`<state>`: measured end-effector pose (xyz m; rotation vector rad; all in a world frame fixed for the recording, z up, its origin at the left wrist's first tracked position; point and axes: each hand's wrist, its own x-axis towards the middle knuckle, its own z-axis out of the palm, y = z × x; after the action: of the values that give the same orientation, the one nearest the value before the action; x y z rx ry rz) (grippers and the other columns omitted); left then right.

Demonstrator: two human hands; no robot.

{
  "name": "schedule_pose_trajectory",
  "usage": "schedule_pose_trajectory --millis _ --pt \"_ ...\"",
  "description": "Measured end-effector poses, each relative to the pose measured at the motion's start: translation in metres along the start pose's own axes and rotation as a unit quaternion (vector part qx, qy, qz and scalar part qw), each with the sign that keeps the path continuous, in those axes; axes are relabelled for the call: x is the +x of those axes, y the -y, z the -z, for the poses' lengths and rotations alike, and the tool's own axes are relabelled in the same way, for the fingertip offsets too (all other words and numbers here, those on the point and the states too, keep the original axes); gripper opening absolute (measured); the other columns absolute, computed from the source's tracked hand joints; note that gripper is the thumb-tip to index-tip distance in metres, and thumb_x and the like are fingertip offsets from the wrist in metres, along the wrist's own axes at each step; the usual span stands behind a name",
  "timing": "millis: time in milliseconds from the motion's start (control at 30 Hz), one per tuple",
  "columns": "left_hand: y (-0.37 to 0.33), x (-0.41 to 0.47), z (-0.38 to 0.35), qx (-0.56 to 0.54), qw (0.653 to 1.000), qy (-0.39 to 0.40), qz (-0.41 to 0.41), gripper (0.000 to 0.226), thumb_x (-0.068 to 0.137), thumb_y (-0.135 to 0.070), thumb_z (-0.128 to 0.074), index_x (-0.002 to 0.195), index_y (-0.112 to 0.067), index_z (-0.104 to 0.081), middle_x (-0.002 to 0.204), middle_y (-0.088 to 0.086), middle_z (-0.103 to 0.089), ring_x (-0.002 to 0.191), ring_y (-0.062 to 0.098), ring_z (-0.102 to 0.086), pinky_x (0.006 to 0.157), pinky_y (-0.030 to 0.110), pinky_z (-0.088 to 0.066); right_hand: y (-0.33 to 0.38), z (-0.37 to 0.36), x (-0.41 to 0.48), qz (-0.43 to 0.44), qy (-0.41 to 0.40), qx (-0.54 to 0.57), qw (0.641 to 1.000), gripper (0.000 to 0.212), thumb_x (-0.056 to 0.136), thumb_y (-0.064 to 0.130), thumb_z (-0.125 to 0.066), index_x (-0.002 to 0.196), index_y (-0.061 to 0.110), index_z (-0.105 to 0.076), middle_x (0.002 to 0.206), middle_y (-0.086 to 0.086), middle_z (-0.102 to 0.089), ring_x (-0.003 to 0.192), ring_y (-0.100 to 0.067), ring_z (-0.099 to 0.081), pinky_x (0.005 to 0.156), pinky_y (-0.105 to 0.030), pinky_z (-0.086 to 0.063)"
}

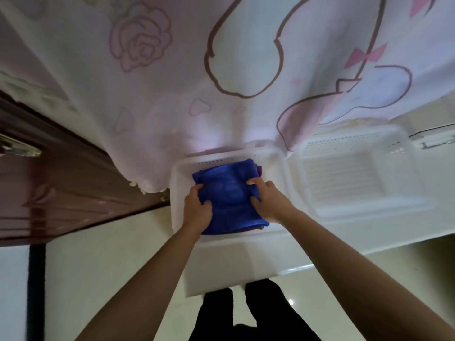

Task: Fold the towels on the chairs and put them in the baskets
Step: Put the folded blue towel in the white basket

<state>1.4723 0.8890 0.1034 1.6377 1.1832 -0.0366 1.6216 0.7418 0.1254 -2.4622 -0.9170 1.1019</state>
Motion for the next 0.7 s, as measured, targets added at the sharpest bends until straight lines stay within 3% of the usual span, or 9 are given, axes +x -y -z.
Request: schedule_pose_trajectory --millis 67,133,233,300,433,500,600,700 --pt "-0.005 0.000 0.004 0.119 0.992 0.012 -0.040 0.054 0.094 -0.013 -0.049 0.145 -0.020 -0.033 0.152 0.010 -0.027 0.131 0.028 -0.040 0.106 0.034 -0.037 0.005 0.015 -0.003 -0.001 0.006 -0.091 0.996 0.049 0.102 0.031 -0.046 0.148 0.033 -0.029 0.146 -0.012 -0.035 0.111 -0.033 -0.056 0.089 -0.039 -0.051" --pt "-0.007 -0.005 0.012 0.279 0.949 -0.023 -0.147 0.058 0.096 -0.025 -0.052 0.149 -0.016 -0.030 0.158 0.015 -0.008 0.143 0.033 -0.021 0.112 0.041 -0.031 0.011 0.029 -0.004 0.036 0.009 -0.173 0.984 0.058 0.102 0.033 -0.048 0.154 0.028 -0.023 0.162 -0.012 -0.013 0.132 -0.034 -0.042 0.099 -0.042 -0.046" --pt "0.003 -0.003 0.015 0.411 0.856 -0.025 -0.312 0.058 0.100 -0.042 -0.039 0.149 -0.010 -0.033 0.160 0.020 -0.014 0.146 0.036 -0.020 0.114 0.048 -0.029 0.015 0.030 0.000 0.086 0.024 -0.211 0.973 0.067 0.105 0.047 -0.035 0.160 0.025 -0.003 0.166 -0.006 0.020 0.152 -0.030 -0.010 0.116 -0.047 -0.033" --pt "0.015 0.001 0.010 0.465 0.826 0.013 -0.317 0.070 0.100 -0.055 -0.021 0.153 -0.009 -0.023 0.163 0.018 -0.009 0.150 0.033 -0.014 0.117 0.051 -0.026 0.010 0.010 0.001 0.084 0.020 -0.242 0.966 0.073 0.101 0.059 -0.016 0.158 0.024 0.013 0.159 -0.006 0.035 0.154 -0.027 0.009 0.121 -0.047 -0.024" --pt "0.035 0.016 0.005 0.492 0.825 0.039 -0.275 0.081 0.095 -0.068 -0.003 0.156 -0.015 0.002 0.164 0.013 0.003 0.152 0.029 -0.005 0.119 0.054 -0.018 -0.010 -0.027 0.002 0.045 -0.022 -0.252 0.966 0.090 0.078 0.078 0.022 0.150 0.025 0.030 0.154 -0.007 0.043 0.154 -0.032 0.007 0.124 -0.045 -0.013" --pt "0.036 0.020 0.003 0.499 0.822 0.051 -0.269 0.081 0.094 -0.070 -0.003 0.155 -0.019 0.012 0.163 0.012 0.014 0.152 0.029 0.005 0.120 0.053 -0.013 -0.013 -0.031 0.004 0.033 -0.035 -0.250 0.967 0.094 0.073 0.081 0.028 0.149 0.027 0.030 0.158 -0.007 0.038 0.154 -0.033 0.005 0.124 -0.044 -0.013" --pt "0.028 0.024 0.005 0.496 0.829 0.100 -0.238 0.083 0.090 -0.071 -0.006 0.149 -0.022 0.026 0.159 0.008 0.030 0.149 0.027 0.020 0.121 0.052 -0.009 -0.005 -0.025 0.002 0.035 -0.048 -0.262 0.963 0.089 0.080 0.080 0.016 0.151 0.027 0.027 0.163 -0.008 0.028 0.154 -0.035 -0.002 0.122 -0.042 -0.019" --pt "0.010 0.020 0.019 0.456 0.832 0.076 -0.307 0.083 0.094 -0.066 -0.014 0.156 -0.014 0.003 0.162 0.017 0.015 0.150 0.039 0.003 0.118 0.055 -0.021 0.005 -0.013 -0.013 0.028 -0.084 -0.246 0.965 0.084 0.093 0.073 -0.008 0.158 0.025 0.014 0.165 -0.006 0.022 0.154 -0.030 -0.003 0.123 -0.043 -0.020"
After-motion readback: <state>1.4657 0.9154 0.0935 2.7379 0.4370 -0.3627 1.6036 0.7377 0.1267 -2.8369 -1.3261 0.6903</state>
